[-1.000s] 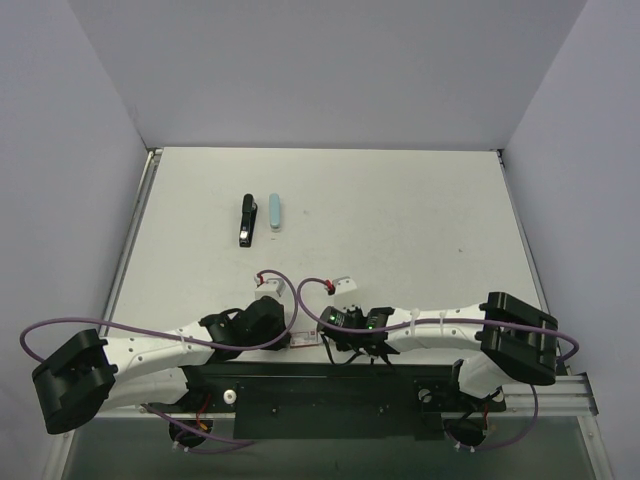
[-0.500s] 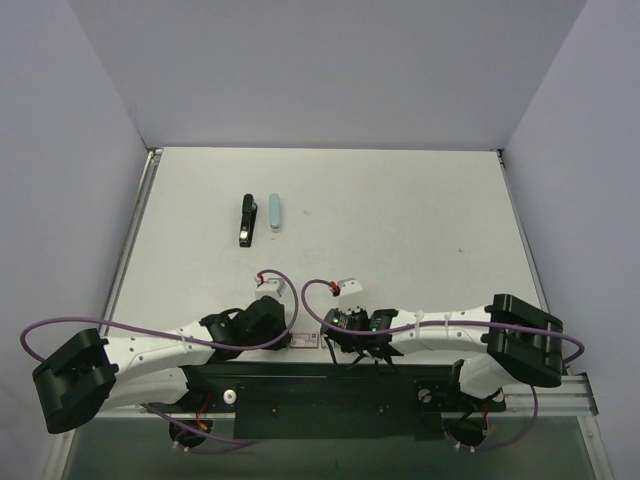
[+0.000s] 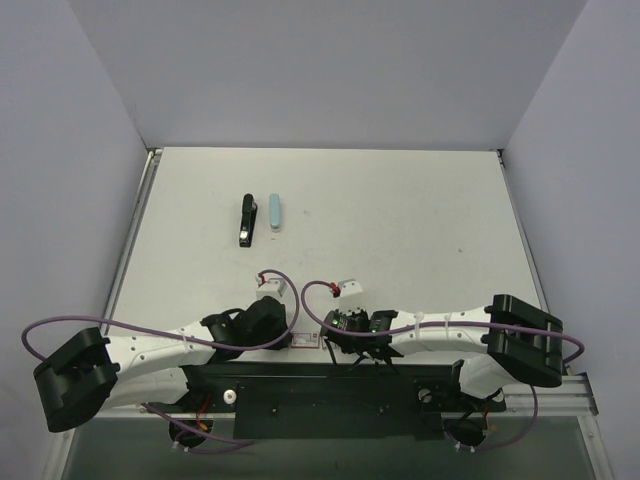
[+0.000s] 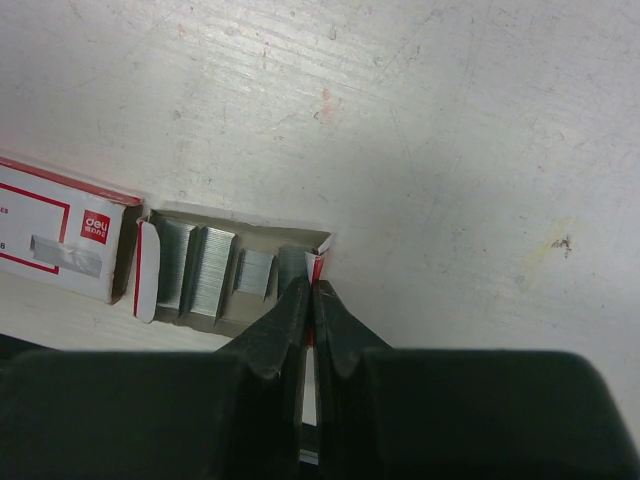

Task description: Unload the staples from the stapler

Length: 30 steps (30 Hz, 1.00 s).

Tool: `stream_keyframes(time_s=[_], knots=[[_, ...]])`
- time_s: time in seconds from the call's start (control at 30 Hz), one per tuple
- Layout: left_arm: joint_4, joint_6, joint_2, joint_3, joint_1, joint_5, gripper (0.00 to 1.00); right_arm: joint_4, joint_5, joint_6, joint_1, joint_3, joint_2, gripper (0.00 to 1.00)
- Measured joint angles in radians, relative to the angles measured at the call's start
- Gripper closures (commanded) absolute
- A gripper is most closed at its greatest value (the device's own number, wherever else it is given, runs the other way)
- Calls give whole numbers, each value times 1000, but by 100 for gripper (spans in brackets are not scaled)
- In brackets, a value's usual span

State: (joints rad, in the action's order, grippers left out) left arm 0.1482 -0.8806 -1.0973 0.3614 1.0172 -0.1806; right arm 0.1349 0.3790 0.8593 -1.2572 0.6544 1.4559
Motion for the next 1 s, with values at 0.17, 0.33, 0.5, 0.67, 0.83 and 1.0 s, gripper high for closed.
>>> stream_keyframes(time_s=[0.17,0.33,0.5,0.67,0.83,1.0], knots=[[-5,0,-3,0,3,-2,100,5,3,0,-1,8,8,100],[-17,-2,-10,0,8,-2,100,16,7,1,-1,23,22,100],[-22,-3,-12,0,14,-2,100,24,11,4,-1,37,35,100],[-23,-8,-12,0,22,-6,100,27,21,19,1,43,43,100],[-22,-13,-12,0,27,-7,100,27,24,41,11,43,43,100],[-21,-18,-11,0,31,-8,100,27,25,60,28,43,43,100]])
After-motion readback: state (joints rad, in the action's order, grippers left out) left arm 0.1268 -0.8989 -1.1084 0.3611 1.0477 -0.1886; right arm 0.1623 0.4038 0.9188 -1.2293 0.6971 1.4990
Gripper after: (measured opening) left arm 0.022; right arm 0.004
